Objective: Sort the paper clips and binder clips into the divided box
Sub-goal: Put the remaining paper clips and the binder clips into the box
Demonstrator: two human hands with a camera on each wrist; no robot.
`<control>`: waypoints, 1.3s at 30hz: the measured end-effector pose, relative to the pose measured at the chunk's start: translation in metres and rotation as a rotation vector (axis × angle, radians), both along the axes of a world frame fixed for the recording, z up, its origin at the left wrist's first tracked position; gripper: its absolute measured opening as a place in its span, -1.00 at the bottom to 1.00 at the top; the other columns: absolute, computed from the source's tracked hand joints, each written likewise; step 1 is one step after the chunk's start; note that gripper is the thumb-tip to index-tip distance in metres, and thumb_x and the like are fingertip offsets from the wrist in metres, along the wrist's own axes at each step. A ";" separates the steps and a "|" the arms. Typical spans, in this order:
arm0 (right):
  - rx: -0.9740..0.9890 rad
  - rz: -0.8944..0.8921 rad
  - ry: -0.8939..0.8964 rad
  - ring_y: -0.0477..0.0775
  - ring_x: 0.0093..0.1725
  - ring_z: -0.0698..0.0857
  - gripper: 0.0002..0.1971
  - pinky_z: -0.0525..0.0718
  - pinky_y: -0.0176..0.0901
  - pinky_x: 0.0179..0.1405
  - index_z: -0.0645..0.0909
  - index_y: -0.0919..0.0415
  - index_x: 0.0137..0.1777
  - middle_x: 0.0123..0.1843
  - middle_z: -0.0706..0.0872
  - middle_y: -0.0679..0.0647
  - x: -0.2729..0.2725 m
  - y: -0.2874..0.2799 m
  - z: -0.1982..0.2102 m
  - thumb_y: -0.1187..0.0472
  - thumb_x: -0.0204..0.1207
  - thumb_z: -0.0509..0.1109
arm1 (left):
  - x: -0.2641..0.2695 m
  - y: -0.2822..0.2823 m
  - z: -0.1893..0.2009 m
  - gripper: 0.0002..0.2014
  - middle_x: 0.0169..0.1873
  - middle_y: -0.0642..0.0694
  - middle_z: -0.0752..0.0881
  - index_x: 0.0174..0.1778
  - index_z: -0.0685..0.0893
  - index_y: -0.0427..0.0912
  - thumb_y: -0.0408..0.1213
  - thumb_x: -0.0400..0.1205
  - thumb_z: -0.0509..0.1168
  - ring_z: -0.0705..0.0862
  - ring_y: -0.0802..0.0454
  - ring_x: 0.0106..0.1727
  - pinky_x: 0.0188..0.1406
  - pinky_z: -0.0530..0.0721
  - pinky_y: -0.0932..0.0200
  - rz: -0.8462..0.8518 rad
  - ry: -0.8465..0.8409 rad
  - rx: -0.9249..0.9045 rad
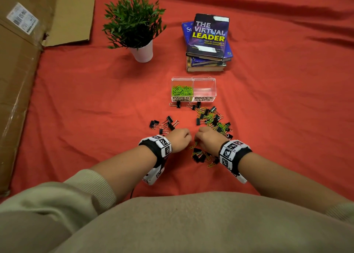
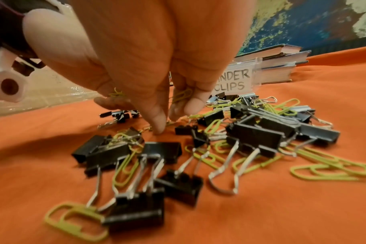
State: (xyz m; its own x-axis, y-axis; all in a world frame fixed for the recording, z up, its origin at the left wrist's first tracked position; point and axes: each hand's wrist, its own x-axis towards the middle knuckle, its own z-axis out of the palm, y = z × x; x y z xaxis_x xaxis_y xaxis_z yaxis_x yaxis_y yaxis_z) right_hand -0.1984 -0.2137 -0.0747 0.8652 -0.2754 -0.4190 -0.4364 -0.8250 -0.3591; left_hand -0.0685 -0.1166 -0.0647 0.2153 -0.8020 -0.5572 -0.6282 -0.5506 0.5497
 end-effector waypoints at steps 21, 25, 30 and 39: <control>0.727 -0.732 -0.099 0.04 -0.36 0.58 -0.81 0.54 -0.12 -0.30 0.68 0.09 -0.01 -0.28 0.68 0.04 -0.016 -0.030 0.020 0.35 0.54 0.29 | -0.005 0.004 -0.006 -0.87 0.01 -0.29 0.68 -0.01 0.53 -0.27 -0.28 0.67 0.15 0.65 -0.24 0.05 -0.01 0.56 0.04 -0.118 -0.095 -0.093; 1.120 -0.992 -0.179 0.04 -0.45 0.49 -0.70 0.49 -0.20 -0.51 0.55 0.28 -0.20 -0.37 0.48 0.14 -0.024 -0.035 0.028 0.48 0.51 -0.01 | 0.003 -0.003 0.001 -0.95 -0.09 -0.14 0.69 -0.12 0.51 -0.12 -0.32 0.64 0.24 0.62 -0.07 -0.08 -0.11 0.52 0.16 0.058 0.066 -0.066; 1.260 -0.985 -0.104 0.04 -0.45 0.50 -0.73 0.47 -0.18 -0.49 0.49 0.28 -0.30 -0.38 0.50 0.12 -0.034 -0.026 0.029 0.32 0.54 0.02 | 0.003 -0.008 0.005 -0.77 -0.40 -0.04 0.60 -0.03 0.53 -0.09 -0.48 0.62 0.06 0.48 0.04 -0.44 -0.48 0.43 0.22 0.246 0.342 -0.038; 0.177 -0.237 0.139 0.07 -0.09 0.68 -0.87 0.60 -0.16 -0.18 0.62 0.17 -0.01 -0.11 0.70 0.02 -0.043 0.005 0.018 0.24 0.48 0.30 | -0.019 -0.004 0.000 -0.89 -0.31 -0.04 0.63 -0.06 0.60 -0.13 -0.24 0.65 0.18 0.59 -0.04 -0.25 -0.27 0.45 0.21 -0.051 0.021 -0.005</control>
